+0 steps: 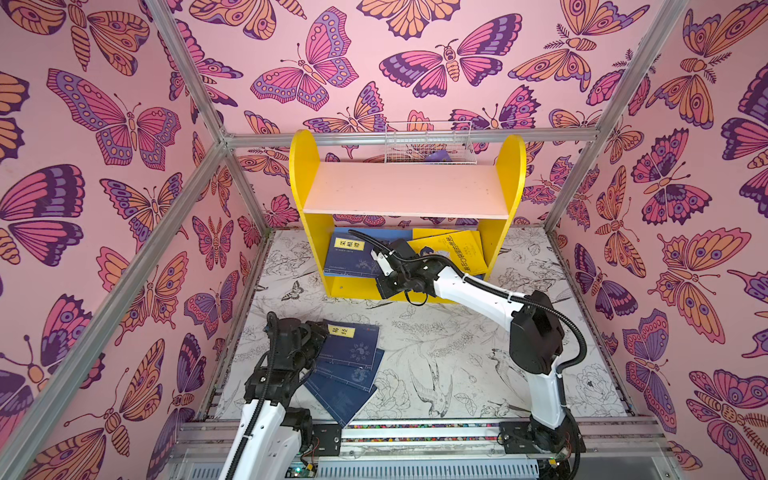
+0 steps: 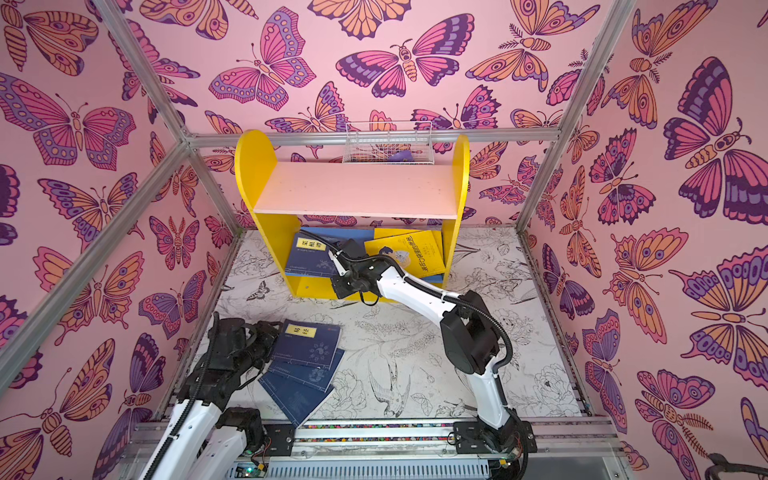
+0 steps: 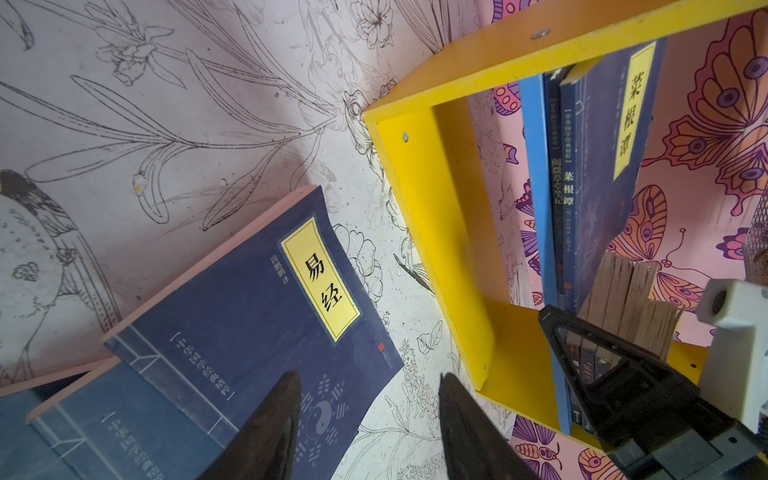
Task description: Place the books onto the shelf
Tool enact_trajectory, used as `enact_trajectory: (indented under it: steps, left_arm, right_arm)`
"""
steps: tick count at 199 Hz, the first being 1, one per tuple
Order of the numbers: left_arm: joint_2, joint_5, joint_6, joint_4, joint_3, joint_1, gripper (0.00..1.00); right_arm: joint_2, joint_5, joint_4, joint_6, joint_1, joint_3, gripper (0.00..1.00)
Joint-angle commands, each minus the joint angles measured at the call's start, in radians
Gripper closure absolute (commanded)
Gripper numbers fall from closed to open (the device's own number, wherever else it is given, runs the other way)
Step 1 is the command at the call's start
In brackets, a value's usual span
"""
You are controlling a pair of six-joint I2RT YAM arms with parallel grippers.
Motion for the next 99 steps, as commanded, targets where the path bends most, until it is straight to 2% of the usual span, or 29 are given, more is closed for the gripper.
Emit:
enact_trajectory:
  steps: [1,58,99]
  left_arm:
    - [-0.004,-0.001,-0.009,0.009,-0.02,-0.002,0.44]
    - [-0.003,-0.002,-0.008,0.01,-0.022,-0.003,0.44]
    - [-0.006,-0.001,-0.005,0.01,-0.022,-0.003,0.44]
  right_arm:
    - [0.029,0.015,-0.005,-0.018,-0.008,0.068,0.91]
    - [0.094,-0.009,-0.043,-0.031,-0.009,0.174,0.91]
    - [0.052,0.015,-0.025,-0.015,-0.01,0.15,0.91]
